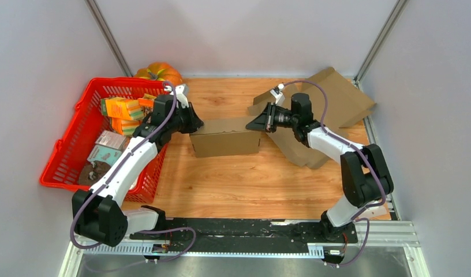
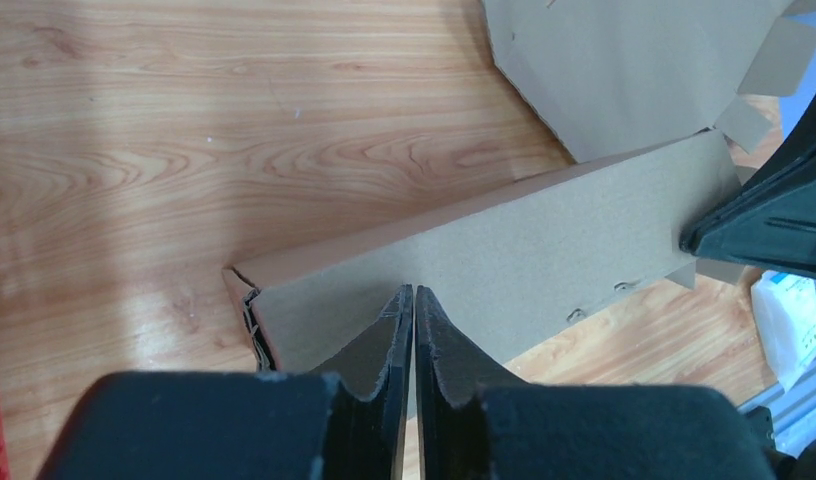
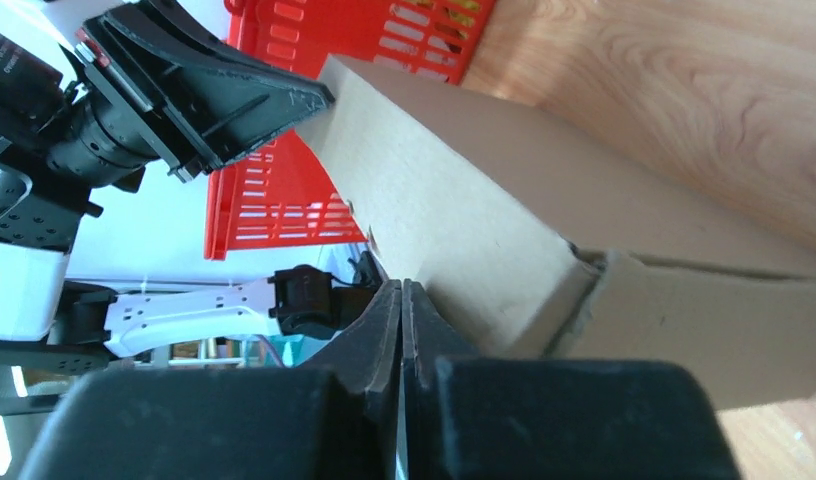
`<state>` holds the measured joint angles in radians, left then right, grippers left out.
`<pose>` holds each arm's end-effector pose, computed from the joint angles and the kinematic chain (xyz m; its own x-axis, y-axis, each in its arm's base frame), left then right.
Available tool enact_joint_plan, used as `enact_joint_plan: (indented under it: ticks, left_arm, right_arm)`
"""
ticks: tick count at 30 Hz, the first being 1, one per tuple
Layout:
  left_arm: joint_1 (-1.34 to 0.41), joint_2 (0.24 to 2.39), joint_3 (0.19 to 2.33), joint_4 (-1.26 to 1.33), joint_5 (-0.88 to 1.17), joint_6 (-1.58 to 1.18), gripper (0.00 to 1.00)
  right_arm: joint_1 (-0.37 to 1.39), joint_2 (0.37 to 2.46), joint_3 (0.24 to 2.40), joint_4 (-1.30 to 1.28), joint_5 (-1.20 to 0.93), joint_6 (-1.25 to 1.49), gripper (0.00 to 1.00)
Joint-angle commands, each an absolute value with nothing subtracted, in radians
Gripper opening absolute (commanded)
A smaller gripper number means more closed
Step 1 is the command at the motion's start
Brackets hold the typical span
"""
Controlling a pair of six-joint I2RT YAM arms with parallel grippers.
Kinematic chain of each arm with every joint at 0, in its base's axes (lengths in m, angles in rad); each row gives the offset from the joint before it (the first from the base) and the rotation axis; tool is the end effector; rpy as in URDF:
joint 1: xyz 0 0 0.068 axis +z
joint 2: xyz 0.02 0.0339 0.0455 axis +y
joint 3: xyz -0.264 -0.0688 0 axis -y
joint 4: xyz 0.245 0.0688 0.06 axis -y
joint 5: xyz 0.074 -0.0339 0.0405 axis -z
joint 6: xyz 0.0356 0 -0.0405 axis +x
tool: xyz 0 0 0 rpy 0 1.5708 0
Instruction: Fold the paper box
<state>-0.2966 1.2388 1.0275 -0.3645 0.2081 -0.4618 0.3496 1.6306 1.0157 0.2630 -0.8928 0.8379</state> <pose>0.2631 -0.0881 0.3111 -0.6674 -0.2519 -0.7008 0.1724 0.8633 -0.4744 0.3296 0.1497 0.2515 -0.8868 0.1729 -0.4285 -0.3626 0.3145 0.8773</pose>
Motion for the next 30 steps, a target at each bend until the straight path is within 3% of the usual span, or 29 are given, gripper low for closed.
enact_joint_plan:
  ticks: [1, 2, 3, 5, 8, 12, 14, 16, 17, 19, 20, 22, 26, 29, 30]
  left_arm:
    - [-0.295, 1.207, 0.993, -0.507, 0.178, -0.399, 0.13]
    - [-0.295, 1.178, 0.988, -0.518, 0.187, -0.396, 0.14]
    - [-0.296, 1.163, 0.982, -0.517, 0.202, -0.39, 0.16]
    - [-0.296, 1.134, 0.96, -0.525, 0.218, -0.391, 0.18]
    - [-0.296, 1.117, 0.934, -0.572, 0.21, -0.425, 0.19]
    - [-0.305, 1.011, 0.809, -0.575, 0.215, -0.506, 0.22]
    - [-0.333, 0.907, 0.75, -0.592, 0.251, -0.521, 0.26]
    - [-0.385, 0.829, 0.764, -0.677, 0.224, -0.519, 0.36]
    - [-0.441, 0.755, 0.781, -0.722, 0.209, -0.515, 0.39]
    - [-0.451, 0.688, 0.822, -0.822, 0.233, -0.523, 0.47]
    - [-0.451, 0.636, 0.83, -0.842, 0.232, -0.528, 0.49]
    - [-0.453, 0.606, 0.825, -0.874, 0.21, -0.546, 0.5]
    - [-0.478, 0.731, 0.807, -0.773, 0.238, -0.578, 0.5]
    - [-0.664, 0.914, 0.886, -0.72, -0.031, -0.507, 0.5]
    - [-0.717, 0.973, 0.947, -0.701, -0.122, -0.474, 0.5]
  right_arm:
    - [0.366, 1.487, 0.942, 0.2, -0.899, 0.8, 0.1]
    - [0.37, 1.441, 1.01, 0.011, -0.879, 0.71, 0.14]
    - [0.367, 1.436, 1.055, -0.073, -0.861, 0.656, 0.28]
    - [0.377, 1.474, 1.223, -0.299, -0.801, 0.495, 0.41]
    - [0.408, 1.59, 1.334, -0.474, -0.698, 0.393, 0.4]
    - [0.46, 1.539, 1.104, -0.388, -0.603, 0.441, 0.38]
    - [0.494, 1.382, 0.998, -0.386, -0.569, 0.477, 0.38]
    - [0.566, 1.251, 0.939, -0.474, -0.432, 0.447, 0.46]
    - [0.574, 1.147, 0.942, -0.586, -0.385, 0.433, 0.59]
    - [0.569, 1.068, 0.959, -0.647, -0.302, 0.399, 0.73]
    - [0.56, 1.042, 0.971, -0.681, -0.295, 0.385, 0.85]
    - [0.54, 1.064, 0.997, -0.684, -0.304, 0.368, 0.92]
    - [0.534, 1.21, 1.023, -0.608, -0.343, 0.407, 0.96]
    - [0.545, 1.284, 0.97, -0.432, -0.354, 0.379, 0.97]
    - [0.546, 1.308, 0.98, -0.419, -0.254, 0.35, 0.96]
